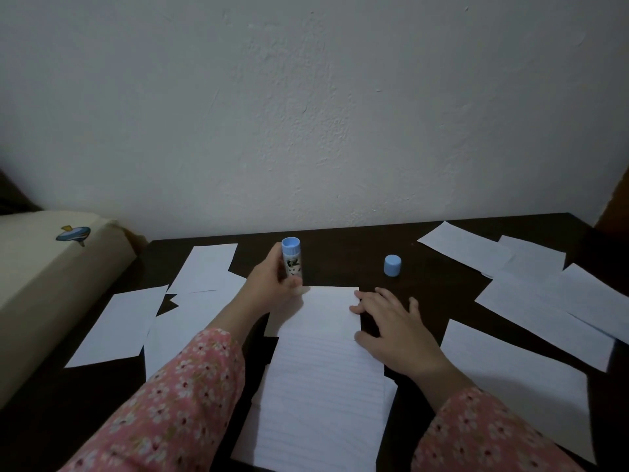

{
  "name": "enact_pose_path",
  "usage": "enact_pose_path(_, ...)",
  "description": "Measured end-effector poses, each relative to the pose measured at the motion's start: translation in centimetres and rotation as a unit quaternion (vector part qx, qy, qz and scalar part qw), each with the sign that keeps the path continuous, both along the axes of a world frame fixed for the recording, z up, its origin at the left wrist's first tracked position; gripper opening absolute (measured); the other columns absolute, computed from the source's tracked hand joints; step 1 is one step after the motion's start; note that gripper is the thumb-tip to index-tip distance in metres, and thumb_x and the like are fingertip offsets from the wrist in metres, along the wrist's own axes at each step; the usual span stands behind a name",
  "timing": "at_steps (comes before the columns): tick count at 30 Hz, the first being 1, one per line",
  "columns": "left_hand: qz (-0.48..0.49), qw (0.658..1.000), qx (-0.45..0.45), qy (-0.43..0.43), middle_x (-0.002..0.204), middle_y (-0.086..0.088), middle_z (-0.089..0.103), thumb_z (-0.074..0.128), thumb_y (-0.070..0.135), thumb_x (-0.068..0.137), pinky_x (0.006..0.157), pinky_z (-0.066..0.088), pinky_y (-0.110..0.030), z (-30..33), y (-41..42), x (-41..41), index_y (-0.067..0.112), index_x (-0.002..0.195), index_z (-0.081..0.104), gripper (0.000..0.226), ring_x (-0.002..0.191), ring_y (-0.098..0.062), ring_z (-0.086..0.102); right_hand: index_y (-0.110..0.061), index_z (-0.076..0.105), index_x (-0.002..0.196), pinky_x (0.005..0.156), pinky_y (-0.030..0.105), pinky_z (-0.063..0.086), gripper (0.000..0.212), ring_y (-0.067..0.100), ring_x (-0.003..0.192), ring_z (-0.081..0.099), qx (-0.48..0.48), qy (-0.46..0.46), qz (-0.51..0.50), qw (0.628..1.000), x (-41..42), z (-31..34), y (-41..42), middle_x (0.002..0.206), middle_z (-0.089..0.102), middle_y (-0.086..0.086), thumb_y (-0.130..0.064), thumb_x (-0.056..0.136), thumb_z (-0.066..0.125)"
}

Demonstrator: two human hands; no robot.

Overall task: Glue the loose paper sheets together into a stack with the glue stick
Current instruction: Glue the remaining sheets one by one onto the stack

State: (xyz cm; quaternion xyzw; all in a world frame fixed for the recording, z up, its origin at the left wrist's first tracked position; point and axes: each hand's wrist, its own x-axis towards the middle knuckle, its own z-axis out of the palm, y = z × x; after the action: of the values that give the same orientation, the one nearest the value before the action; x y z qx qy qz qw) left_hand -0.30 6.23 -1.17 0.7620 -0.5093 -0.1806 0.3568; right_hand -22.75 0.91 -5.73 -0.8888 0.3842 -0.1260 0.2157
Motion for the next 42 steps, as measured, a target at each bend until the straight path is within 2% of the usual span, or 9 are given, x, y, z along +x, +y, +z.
enact_pose_path(3, 0.01, 1.0, -0.005, 0.002, 0.128, -0.003, 0.056, 0.063, 0.014, 0.089, 0.084, 0.042, -0.028, 0.0, 0.4, 0.5, 0.023, 0.136, 0.036, 0.055, 0.109, -0.014, 0.052, -0.036, 0.045, 0.13, 0.115, 0.054, -0.006, 0.039, 0.005, 0.145, 0.003, -0.002, 0.003, 0.0, 1.0, 0.0, 0.0, 0.0, 0.153, 0.023, -0.022, -0.033, 0.091, 0.052)
enact_pose_path(9, 0.04, 0.999, -0.008, 0.013, 0.132, -0.003, 0.054, 0.061, 0.013, 0.091, 0.087, 0.041, -0.028, -0.2, 1.0, 0.9, 0.023, 0.137, 0.035, 0.054, 0.123, -0.023, 0.051, -0.037, 0.045, 0.13, 0.115, 0.055, -0.006, 0.039, 0.005, 0.145, 0.004, -0.005, 0.004, -0.001, 1.0, 0.0, -0.1, 0.0, 0.153, 0.024, -0.021, -0.034, 0.091, 0.052)
enact_pose_path(13, 0.087, 0.994, -0.05, 0.045, 0.129, -0.003, 0.056, 0.063, 0.017, 0.09, 0.084, 0.041, -0.029, -0.5, 1.6, 0.9, 0.021, 0.135, 0.036, 0.052, 0.117, -0.02, 0.053, -0.037, 0.045, 0.129, 0.115, 0.055, -0.006, 0.038, 0.005, 0.146, 0.004, -0.007, 0.007, -0.001, 1.0, 0.0, -0.1, 0.0, 0.153, 0.023, -0.022, -0.034, 0.091, 0.052)
enact_pose_path(18, 0.188, 0.916, -0.242, 0.258, 0.122, -0.004, 0.055, 0.062, 0.021, 0.091, 0.096, 0.05, -0.041, 0.3, 4.3, 1.4, 0.022, 0.138, 0.035, 0.054, 0.11, -0.019, 0.057, -0.037, 0.045, 0.128, 0.116, 0.056, -0.004, 0.037, 0.006, 0.146, 0.005, -0.01, 0.009, -0.001, 1.0, 0.1, -0.3, 0.0, 0.153, 0.024, -0.021, -0.036, 0.091, 0.053)
enact_pose_path(23, 0.25, 0.834, -0.299, 0.39, 0.115, -0.004, 0.061, 0.064, 0.022, 0.089, 0.081, 0.057, -0.035, 1.1, 6.5, 0.2, 0.027, 0.134, 0.04, 0.051, 0.099, -0.02, 0.067, -0.036, 0.042, 0.134, 0.116, 0.056, -0.003, 0.044, 0.006, 0.145, 0.008, -0.018, 0.017, -0.008, 1.0, 0.0, -0.2, 0.0, 0.154, 0.022, -0.016, -0.048, 0.092, 0.05)
enact_pose_path(26, 0.241, 0.855, -0.263, 0.377, 0.11, -0.004, 0.068, 0.071, 0.028, 0.083, 0.071, 0.054, -0.031, 1.1, 7.4, -0.9, 0.024, 0.125, 0.051, 0.047, 0.087, -0.016, 0.072, -0.039, 0.04, 0.139, 0.115, 0.055, -0.003, 0.044, 0.007, 0.145, 0.01, -0.018, 0.025, -0.017, 0.999, 0.2, 0.0, 0.1, 0.154, 0.021, -0.014, -0.051, 0.096, 0.042)
enact_pose_path(29, 0.143, 0.882, -0.195, 0.405, 0.104, -0.011, 0.071, 0.073, 0.026, 0.08, 0.066, 0.051, -0.03, 0.6, 7.6, -2.8, 0.019, 0.111, 0.056, 0.037, 0.088, -0.024, 0.071, -0.043, 0.041, 0.137, 0.117, 0.054, -0.001, 0.04, 0.008, 0.142, 0.016, -0.015, 0.024, -0.031, 0.999, 0.3, 0.2, 0.2, 0.149, 0.024, -0.012, -0.048, 0.098, 0.041)
enact_pose_path(34, 0.072, 0.83, -0.12, 0.54, 0.084, -0.016, 0.068, 0.07, 0.021, 0.083, 0.059, 0.047, -0.031, -0.8, 6.9, -5.8, 0.001, 0.122, 0.052, 0.047, 0.068, -0.021, 0.064, -0.035, 0.035, 0.145, 0.119, 0.049, 0.011, 0.051, 0.014, 0.14, 0.018, -0.03, 0.032, -0.059, 0.997, 0.2, 0.2, 0.3, 0.143, 0.027, -0.006, -0.048, 0.096, 0.045)
enact_pose_path(42, 0.097, 0.859, -0.078, 0.496, 0.082, -0.012, 0.069, 0.072, 0.023, 0.083, 0.064, 0.052, -0.035, -0.9, 8.1, -4.2, 0.006, 0.115, 0.058, 0.039, 0.065, -0.02, 0.063, -0.031, 0.05, 0.133, 0.119, 0.049, 0.011, 0.041, 0.012, 0.142, 0.019, -0.044, 0.007, -0.062, 0.997, 0.3, -0.4, 0.0, 0.147, 0.034, -0.01, -0.045, 0.095, 0.049)
